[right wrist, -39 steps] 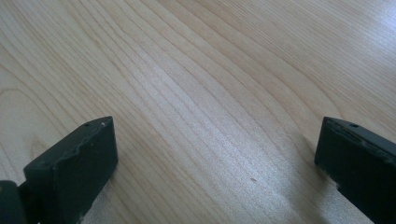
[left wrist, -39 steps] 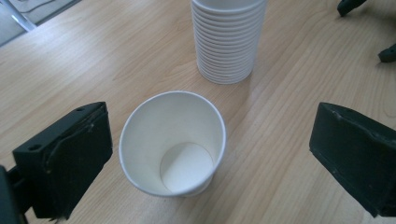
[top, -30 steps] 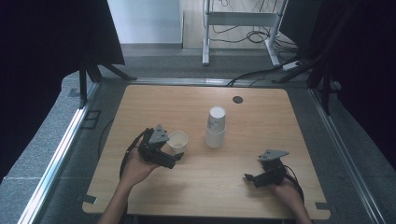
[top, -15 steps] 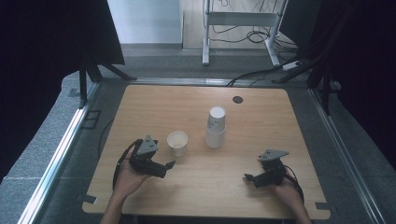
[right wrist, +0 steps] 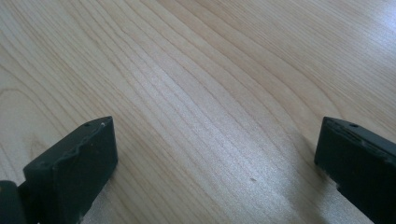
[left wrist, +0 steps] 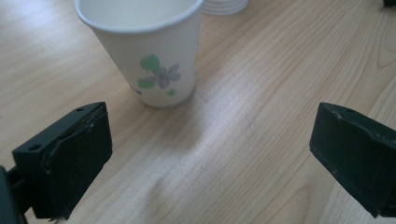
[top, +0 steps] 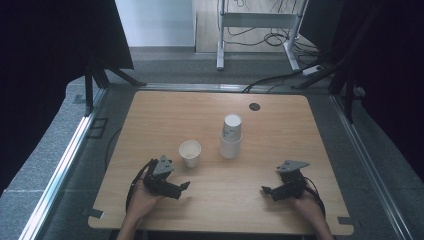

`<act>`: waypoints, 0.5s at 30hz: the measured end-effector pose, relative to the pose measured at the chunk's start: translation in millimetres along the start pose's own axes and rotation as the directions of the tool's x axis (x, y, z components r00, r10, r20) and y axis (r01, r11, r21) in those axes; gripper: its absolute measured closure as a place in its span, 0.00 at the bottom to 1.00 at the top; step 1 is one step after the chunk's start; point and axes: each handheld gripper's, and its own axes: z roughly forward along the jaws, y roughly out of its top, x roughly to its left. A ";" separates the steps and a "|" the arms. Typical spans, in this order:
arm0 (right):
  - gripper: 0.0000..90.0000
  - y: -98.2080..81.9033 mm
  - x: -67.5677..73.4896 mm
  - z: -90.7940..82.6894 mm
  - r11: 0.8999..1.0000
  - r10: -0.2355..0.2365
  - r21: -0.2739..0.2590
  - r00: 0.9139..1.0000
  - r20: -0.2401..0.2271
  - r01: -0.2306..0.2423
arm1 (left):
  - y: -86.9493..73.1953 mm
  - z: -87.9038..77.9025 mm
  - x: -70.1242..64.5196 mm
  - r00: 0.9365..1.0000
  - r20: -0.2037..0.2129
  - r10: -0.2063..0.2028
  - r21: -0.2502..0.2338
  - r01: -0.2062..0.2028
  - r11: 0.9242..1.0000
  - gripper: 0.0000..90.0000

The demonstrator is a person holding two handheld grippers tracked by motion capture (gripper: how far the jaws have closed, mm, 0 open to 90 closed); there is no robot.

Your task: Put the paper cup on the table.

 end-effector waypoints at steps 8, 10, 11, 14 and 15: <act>0.00 0.0 0.0 0.0 1.000 0.000 0.000 1.000 0.000 0.000 | -11.7 18.0 -5.6 1.000 0.020 -0.006 0.047 0.005 0.999 0.00; 0.00 0.0 0.0 0.0 1.000 0.000 0.000 1.000 0.000 0.000 | -13.4 22.2 -7.2 1.000 0.026 -0.009 0.063 0.008 0.998 0.00; 0.00 0.0 0.0 0.0 1.000 0.000 0.000 1.000 0.000 0.000 | -13.6 24.2 -7.4 0.999 0.031 -0.008 0.086 0.005 0.996 0.00; 0.00 0.0 0.0 0.0 1.000 0.000 0.000 1.000 0.000 0.000 | -12.1 28.6 -9.6 1.000 0.011 0.002 0.131 -0.004 0.991 0.00; 0.00 0.0 0.0 0.0 1.000 0.000 0.000 1.000 0.000 0.000 | -11.7 29.9 -9.1 1.000 0.017 -0.005 0.147 0.003 0.989 0.00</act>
